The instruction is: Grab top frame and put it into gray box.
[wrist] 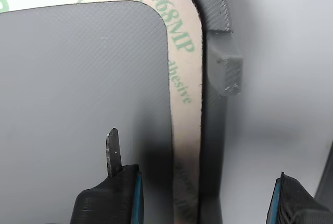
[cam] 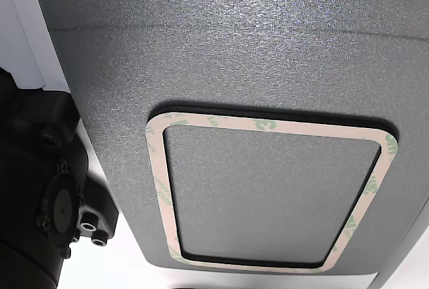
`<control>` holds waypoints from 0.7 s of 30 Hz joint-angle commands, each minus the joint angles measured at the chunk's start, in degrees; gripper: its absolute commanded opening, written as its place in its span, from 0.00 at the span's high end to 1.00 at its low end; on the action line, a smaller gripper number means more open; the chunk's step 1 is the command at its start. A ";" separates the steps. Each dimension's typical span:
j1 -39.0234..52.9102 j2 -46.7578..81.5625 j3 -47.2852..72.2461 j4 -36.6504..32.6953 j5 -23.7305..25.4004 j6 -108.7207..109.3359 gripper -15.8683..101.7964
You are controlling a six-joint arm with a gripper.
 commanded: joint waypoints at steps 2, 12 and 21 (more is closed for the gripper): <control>-0.88 1.41 -3.08 0.09 1.41 -0.35 0.02; -3.34 18.02 7.38 -18.28 21.01 -38.76 0.02; -17.84 45.70 33.05 -33.49 15.12 -94.92 0.03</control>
